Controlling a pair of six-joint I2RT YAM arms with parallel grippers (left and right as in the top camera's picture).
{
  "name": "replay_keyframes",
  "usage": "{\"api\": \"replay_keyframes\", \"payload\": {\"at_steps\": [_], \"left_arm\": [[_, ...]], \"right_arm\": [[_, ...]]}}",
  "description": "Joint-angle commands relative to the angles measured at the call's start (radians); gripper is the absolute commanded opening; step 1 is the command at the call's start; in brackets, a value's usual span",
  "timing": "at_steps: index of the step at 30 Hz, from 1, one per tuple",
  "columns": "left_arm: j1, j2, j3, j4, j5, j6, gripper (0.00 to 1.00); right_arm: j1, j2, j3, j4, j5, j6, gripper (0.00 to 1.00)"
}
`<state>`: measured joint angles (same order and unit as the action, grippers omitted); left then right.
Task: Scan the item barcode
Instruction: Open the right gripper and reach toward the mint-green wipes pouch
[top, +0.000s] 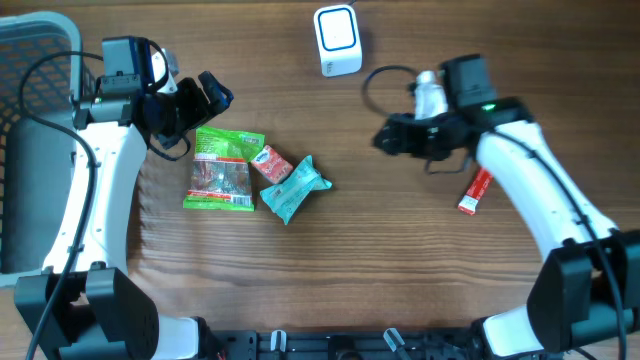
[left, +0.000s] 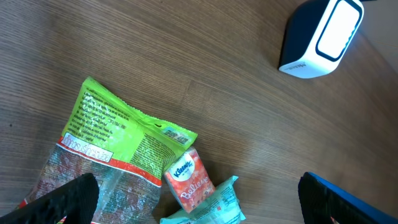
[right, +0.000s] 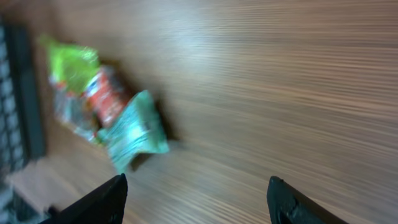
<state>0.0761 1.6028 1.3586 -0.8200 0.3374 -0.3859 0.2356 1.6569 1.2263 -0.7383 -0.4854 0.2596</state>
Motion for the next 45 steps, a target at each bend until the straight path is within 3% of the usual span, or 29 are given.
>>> {"api": "replay_keyframes", "payload": {"at_steps": [1,7,10,14,16,18,21,29,35,45], "left_arm": [[0.003,0.006,-0.001,-0.001,-0.002,0.019,1.0],[0.003,0.006,-0.001,-0.001,-0.002,0.019,1.0],[0.003,0.006,-0.001,-0.001,-0.002,0.019,1.0],[0.003,0.006,-0.001,0.0,-0.002,0.019,1.0],[0.003,0.006,-0.001,-0.001,-0.002,0.019,1.0],[0.003,0.006,-0.001,-0.001,-0.002,0.019,1.0],[0.003,0.006,-0.001,0.0,-0.002,0.019,1.0],[0.003,0.006,-0.001,0.0,-0.002,0.019,1.0],[0.003,0.006,-0.001,-0.001,-0.002,0.019,1.0],[0.003,0.006,-0.001,0.0,-0.002,0.019,1.0]], "right_arm": [[0.132,0.01,-0.057,0.116,-0.038,-0.007,0.73],[0.307,0.038,-0.093,0.242,0.209,0.066,0.73],[0.375,0.067,-0.108,0.297,0.241,0.072,0.71],[0.448,0.12,-0.119,0.386,0.242,0.161,0.47],[0.474,0.15,-0.119,0.416,0.243,0.175,0.42],[0.494,0.185,-0.119,0.439,0.258,0.182,0.44],[0.5,0.224,-0.119,0.439,0.336,0.189,0.58],[0.494,0.236,-0.12,0.396,0.352,0.208,0.57],[0.494,0.236,-0.12,0.355,0.366,0.212,0.69],[0.492,0.212,-0.117,0.367,0.365,0.227,0.7]]}}
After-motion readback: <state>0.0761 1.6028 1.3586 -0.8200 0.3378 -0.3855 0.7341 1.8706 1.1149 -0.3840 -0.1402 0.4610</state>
